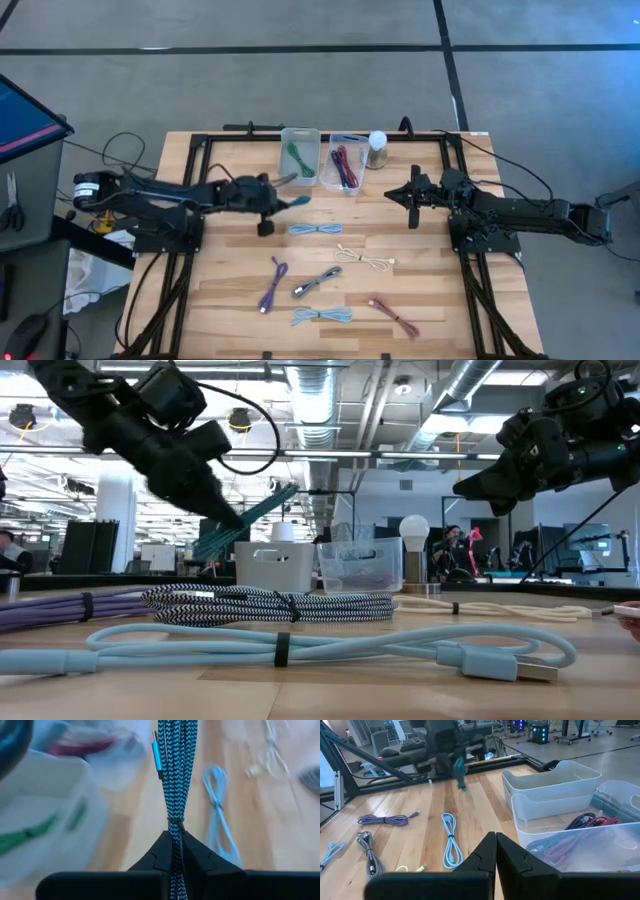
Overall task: Pick & Place USB Port
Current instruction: Put the braided blue charger cable into the transparent bin
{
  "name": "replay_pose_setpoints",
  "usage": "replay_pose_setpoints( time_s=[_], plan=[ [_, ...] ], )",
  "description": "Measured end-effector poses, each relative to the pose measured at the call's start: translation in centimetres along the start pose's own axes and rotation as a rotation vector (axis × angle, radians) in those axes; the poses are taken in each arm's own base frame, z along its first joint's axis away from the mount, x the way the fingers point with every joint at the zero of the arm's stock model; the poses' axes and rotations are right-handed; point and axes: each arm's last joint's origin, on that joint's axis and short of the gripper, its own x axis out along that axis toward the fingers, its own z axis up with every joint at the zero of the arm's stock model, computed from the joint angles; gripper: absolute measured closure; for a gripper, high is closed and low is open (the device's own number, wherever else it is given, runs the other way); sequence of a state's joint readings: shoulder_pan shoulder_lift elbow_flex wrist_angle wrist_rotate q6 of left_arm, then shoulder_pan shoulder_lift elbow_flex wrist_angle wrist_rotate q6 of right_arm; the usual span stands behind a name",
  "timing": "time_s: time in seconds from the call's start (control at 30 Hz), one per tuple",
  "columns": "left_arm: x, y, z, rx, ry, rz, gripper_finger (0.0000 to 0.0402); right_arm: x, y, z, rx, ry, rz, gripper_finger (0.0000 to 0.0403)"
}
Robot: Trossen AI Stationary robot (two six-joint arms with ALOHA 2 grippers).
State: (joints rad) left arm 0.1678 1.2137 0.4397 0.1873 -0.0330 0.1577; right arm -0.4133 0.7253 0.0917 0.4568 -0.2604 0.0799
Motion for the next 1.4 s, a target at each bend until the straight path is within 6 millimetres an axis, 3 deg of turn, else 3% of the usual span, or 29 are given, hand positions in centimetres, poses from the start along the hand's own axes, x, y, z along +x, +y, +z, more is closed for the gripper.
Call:
replay_pose_setpoints(
  time_s=[0.13,0.37,0.63,0.97,1.17,1.4],
  plan=[
    [-0.1,1.7,1.5,-0.037,-0.066,0.057,0.0385,0.0,0.0,0.0,0.0,0.0,0.0,0.0401],
    [0.0,3.7,5.9,-0.085,-0.186,0.059,0.0385,0.0,0.0,0.0,0.0,0.0,0.0,0.0401],
    [4.1,5.8,8.1,-0.136,-0.164,0.035,0.0385,0.0,0.0,0.0,0.0,0.0,-0.001,0.0401],
    [8.3,9.6,11.3,-0.226,-0.276,0.062,0.0386,0.0,-0.1,0.0,-0.003,-0.002,-0.029,0.0401],
    [10.6,10.2,11.9,-0.271,-0.274,0.034,0.0386,0.0,-0.1,0.0,-0.008,-0.002,-0.04,0.0401],
    [13.0,10.7,10.9,-0.315,-0.24,0.032,0.0386,0.0,-0.1,0.0,-0.008,-0.002,-0.04,0.0401]
  ],
)
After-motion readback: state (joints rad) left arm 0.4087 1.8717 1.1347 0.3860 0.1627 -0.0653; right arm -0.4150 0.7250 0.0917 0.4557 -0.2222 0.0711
